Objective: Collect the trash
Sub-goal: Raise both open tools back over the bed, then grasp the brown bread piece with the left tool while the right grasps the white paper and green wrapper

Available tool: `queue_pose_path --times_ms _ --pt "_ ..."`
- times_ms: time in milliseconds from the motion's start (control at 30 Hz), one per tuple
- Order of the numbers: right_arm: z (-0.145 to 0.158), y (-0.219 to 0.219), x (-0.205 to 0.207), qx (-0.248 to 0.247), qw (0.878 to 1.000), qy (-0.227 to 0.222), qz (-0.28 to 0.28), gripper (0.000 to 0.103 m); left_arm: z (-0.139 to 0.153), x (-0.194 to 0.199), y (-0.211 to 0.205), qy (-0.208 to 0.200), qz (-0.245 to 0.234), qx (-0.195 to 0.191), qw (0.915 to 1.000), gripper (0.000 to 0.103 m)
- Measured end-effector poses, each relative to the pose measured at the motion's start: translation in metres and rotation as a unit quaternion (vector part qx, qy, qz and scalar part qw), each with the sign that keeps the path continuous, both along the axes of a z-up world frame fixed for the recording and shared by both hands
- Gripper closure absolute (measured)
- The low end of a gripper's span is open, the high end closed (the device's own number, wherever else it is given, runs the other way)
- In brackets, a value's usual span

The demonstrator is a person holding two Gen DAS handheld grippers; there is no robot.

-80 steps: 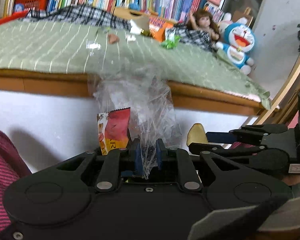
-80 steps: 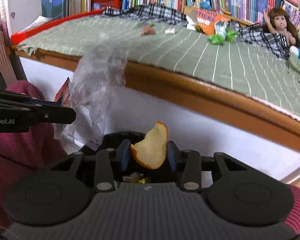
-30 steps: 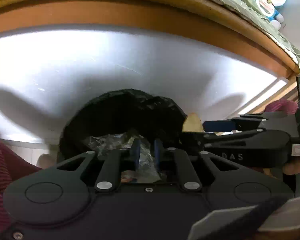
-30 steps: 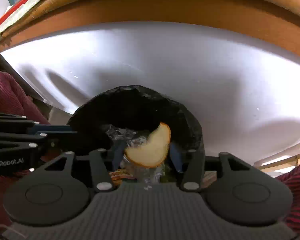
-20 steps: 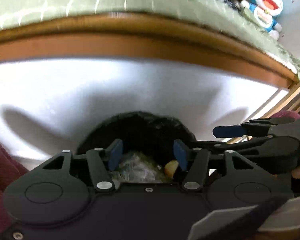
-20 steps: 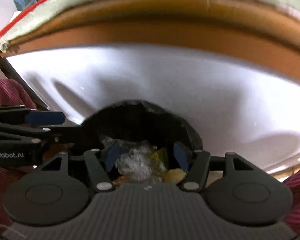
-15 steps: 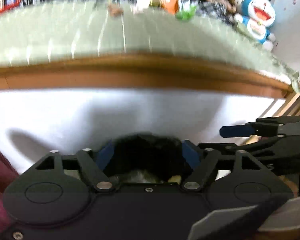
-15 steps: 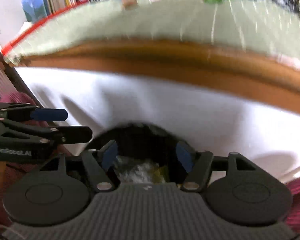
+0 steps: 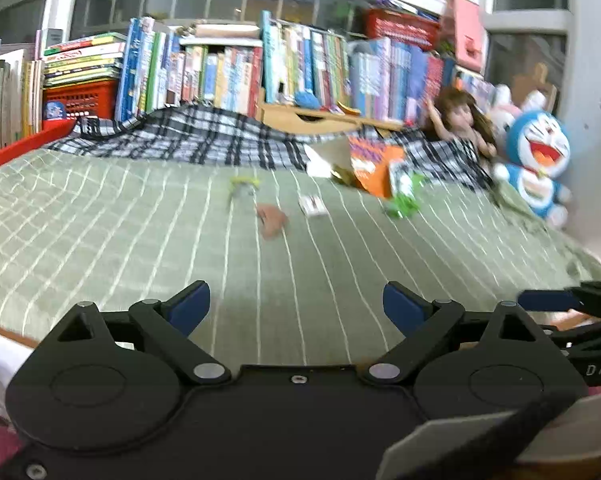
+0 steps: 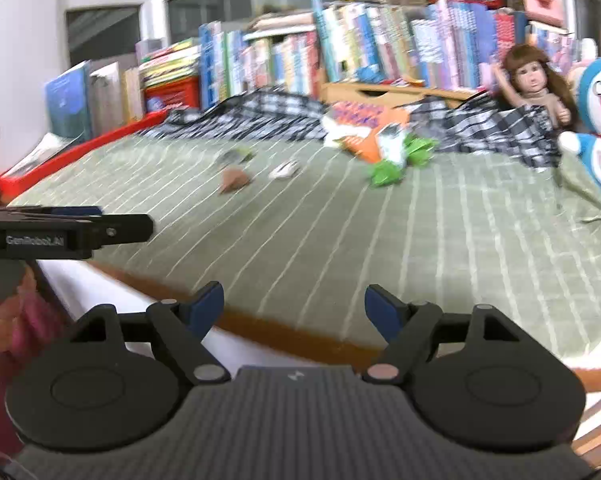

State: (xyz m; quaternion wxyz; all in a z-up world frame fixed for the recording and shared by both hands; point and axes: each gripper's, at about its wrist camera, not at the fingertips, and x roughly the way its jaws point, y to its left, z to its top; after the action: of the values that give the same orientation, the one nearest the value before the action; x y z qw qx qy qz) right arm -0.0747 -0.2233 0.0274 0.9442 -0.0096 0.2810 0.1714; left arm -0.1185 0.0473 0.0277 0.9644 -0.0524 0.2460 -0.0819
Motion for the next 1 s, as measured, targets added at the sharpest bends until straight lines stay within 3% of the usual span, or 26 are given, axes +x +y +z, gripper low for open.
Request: queue_pose_path --times_ms 500,700,1000 --pt "0.009 -0.016 0.1 -0.005 0.996 -0.022 -0.082 0.015 -0.01 0.122 -0.002 0.016 0.043 -0.005 0.9989 0.013" --pt "0.006 -0.014 0.14 -0.007 0.995 -0.018 -0.094 0.017 -0.025 0.161 -0.012 0.029 0.05 0.001 0.9983 0.024" --pt "-0.005 -0.007 0.186 -0.01 0.994 0.0 -0.107 0.021 -0.041 0.181 -0.021 0.037 0.062 0.01 0.9973 0.026"
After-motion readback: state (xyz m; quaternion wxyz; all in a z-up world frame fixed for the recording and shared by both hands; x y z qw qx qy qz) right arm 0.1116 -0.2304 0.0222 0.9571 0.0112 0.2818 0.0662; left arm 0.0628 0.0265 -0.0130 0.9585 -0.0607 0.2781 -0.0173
